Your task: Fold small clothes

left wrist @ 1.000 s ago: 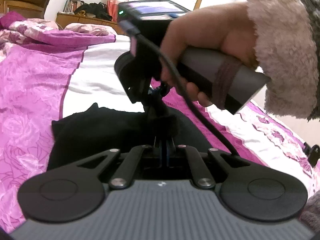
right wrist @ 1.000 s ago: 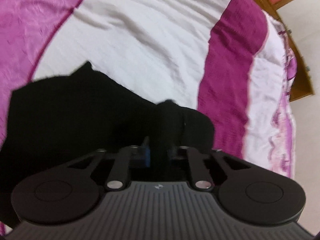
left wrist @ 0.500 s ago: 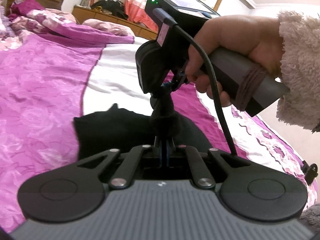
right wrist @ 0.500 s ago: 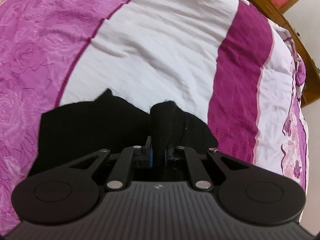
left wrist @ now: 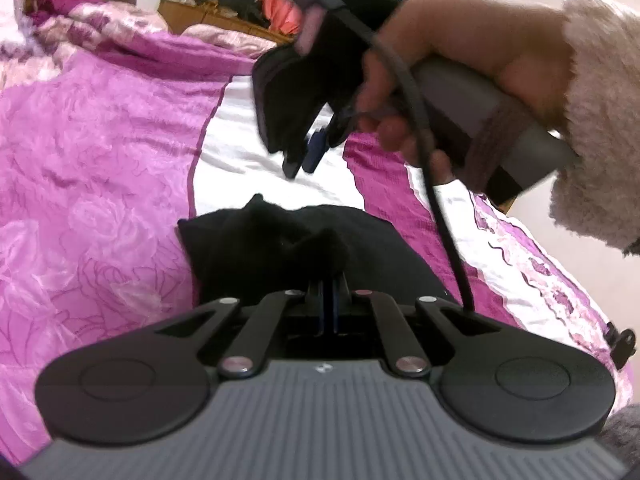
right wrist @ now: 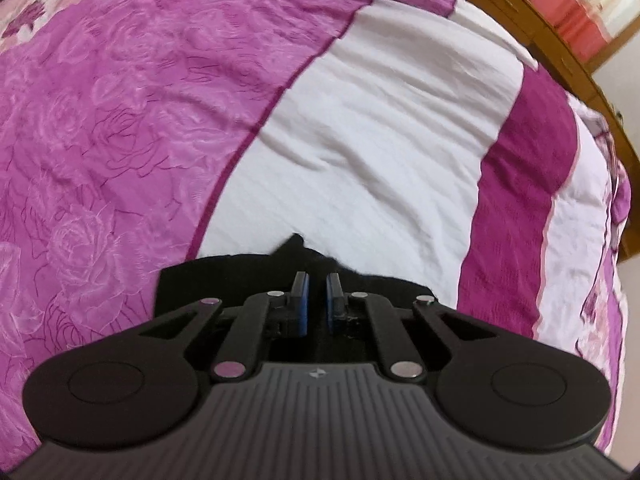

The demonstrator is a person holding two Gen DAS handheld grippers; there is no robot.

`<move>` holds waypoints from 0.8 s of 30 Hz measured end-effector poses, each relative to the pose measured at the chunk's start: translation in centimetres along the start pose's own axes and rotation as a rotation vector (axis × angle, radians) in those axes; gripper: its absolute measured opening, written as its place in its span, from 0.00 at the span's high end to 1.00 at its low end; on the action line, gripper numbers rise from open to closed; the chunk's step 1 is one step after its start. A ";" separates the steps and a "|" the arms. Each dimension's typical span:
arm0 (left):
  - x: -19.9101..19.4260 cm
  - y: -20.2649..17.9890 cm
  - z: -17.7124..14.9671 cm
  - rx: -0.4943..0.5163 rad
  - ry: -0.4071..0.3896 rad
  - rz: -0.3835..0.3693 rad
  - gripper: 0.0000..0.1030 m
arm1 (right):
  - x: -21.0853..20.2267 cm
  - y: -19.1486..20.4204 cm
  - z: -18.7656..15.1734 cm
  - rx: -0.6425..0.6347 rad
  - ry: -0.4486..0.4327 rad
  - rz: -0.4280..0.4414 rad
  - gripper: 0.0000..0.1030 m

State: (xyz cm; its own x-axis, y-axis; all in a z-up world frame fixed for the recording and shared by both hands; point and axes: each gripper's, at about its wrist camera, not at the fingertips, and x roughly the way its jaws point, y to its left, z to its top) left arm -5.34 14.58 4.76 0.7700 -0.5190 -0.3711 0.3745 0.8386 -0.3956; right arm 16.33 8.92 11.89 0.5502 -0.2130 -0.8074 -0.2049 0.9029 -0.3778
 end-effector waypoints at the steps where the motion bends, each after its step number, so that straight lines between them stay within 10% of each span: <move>1: -0.1 -0.4 -0.1 0.024 -0.011 0.000 0.95 | 0.0 0.2 0.0 -0.004 0.002 -0.012 0.92; 4: -0.4 -1.3 -0.2 0.058 -0.022 -0.015 0.95 | 1.1 0.8 -0.1 -0.029 0.059 -0.041 0.68; 6: -0.5 -1.6 -0.2 0.069 -0.027 -0.022 0.95 | 1.7 1.3 -0.2 -0.062 0.090 -0.036 0.03; 7: -0.5 -1.7 -0.2 0.077 -0.030 -0.022 0.95 | 1.7 1.7 -0.3 -0.091 0.079 -0.011 0.00; 16: -0.4 -2.3 -0.4 0.109 -0.039 -0.025 0.95 | 3.3 4.4 -2.4 -0.294 0.231 -0.177 0.01; 22: 0.1 -2.5 -0.6 0.128 -0.043 -0.019 0.95 | 6.2 3.4 -3.2 -0.282 0.249 -0.283 0.55; 24: 0.2 -2.2 -0.6 0.122 -0.039 -0.015 0.95 | 6.7 3.1 -3.3 -0.268 0.239 -0.267 0.88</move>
State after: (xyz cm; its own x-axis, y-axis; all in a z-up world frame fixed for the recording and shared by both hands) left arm -6.34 12.52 5.07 0.7821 -0.5272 -0.3322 0.4448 0.8457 -0.2948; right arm 16.74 9.04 3.80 0.4163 -0.5340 -0.7359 -0.3008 0.6829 -0.6657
